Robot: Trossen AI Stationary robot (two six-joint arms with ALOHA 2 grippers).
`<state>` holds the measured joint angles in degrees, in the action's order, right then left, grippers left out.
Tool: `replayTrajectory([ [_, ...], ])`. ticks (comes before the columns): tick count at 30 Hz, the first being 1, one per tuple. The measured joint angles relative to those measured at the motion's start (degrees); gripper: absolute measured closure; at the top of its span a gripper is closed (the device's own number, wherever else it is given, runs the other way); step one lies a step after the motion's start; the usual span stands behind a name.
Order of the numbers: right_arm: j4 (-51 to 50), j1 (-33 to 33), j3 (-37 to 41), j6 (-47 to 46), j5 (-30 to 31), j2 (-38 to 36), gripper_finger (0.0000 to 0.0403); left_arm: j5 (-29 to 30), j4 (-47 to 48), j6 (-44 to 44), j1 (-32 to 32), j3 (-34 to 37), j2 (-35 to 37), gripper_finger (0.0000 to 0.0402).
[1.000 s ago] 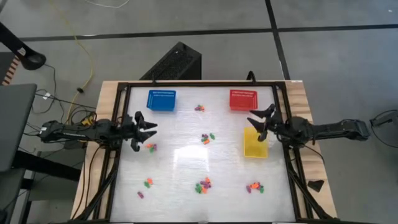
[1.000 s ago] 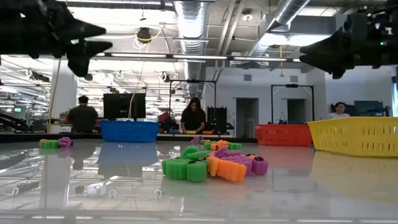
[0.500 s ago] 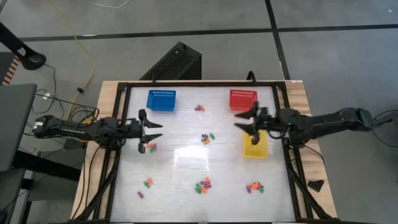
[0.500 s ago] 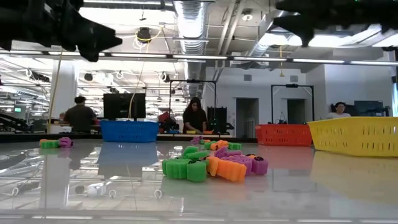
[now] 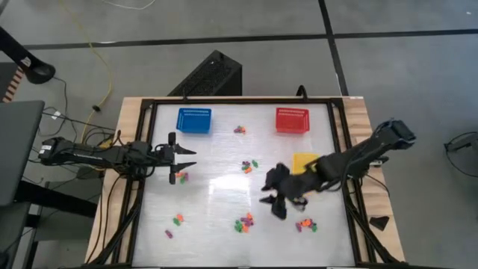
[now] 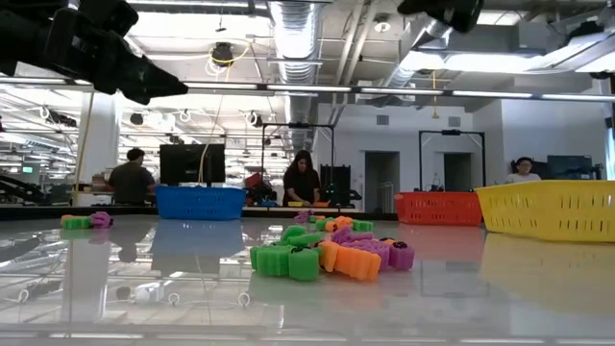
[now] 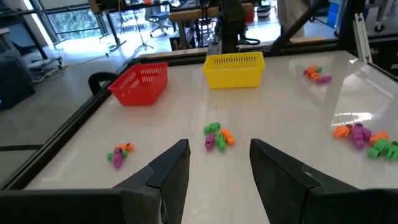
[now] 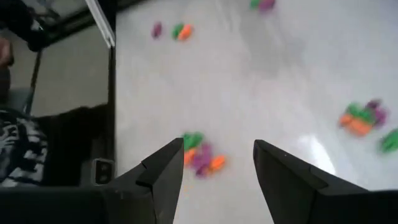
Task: Sort Halloween decoration
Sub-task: Put the purple skeleton toy into the red bin
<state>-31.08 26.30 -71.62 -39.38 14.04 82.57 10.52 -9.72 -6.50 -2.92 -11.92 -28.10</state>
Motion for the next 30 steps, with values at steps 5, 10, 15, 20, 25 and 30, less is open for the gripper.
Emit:
replayTrajectory([
  [5, -3.34, 0.82, -7.82, 3.41, -0.03, 11.23, 0.0179, 0.0, 0.23, -0.35, 0.0, 0.0, -0.02, 0.0242],
  [10, -1.91, -0.23, -12.35, 10.95, -2.94, 20.5, 0.0179, -0.02, 0.63, -0.27, 0.0, 0.0, -0.02, 0.0242],
  [15, -1.93, -0.59, -15.52, 13.1, -6.39, 27.4, 0.0179, -0.06, 2.83, 0.71, 0.0, -0.04, -0.04, 0.0242],
  [20, -1.13, -0.56, -17.73, 17.87, -6.51, 32.63, 0.0179, -0.07, 4.56, 1.79, 0.0, -0.08, -0.02, 0.0242],
  [25, -1.44, -0.62, -17.92, 18.53, -6.91, 35.9, 0.0179, -1.0, 5.53, 3.11, -0.02, -0.09, -0.01, 0.0242],
  [30, -1.88, -0.89, -17.89, 18.51, -7.4, 36.83, 0.0179, -1.14, 5.58, 3.95, -0.02, -0.09, -0.01, 0.0242],
])
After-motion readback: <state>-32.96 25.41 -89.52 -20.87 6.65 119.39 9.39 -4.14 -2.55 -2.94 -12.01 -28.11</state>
